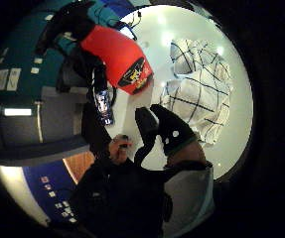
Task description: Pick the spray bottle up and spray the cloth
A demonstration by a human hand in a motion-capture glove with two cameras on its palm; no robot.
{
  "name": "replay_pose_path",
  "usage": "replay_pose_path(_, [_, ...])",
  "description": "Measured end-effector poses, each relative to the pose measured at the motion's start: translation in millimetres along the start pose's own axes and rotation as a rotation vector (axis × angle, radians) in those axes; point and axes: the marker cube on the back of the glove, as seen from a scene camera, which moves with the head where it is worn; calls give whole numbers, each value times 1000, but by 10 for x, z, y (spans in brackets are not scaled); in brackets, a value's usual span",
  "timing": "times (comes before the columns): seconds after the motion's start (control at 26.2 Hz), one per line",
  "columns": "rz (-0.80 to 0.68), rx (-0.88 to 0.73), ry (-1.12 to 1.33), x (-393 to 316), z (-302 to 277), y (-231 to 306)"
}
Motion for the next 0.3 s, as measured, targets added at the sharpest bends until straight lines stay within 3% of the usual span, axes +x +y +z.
replay_pose_path(0.3, [-7,-6,15,-2,51,22])
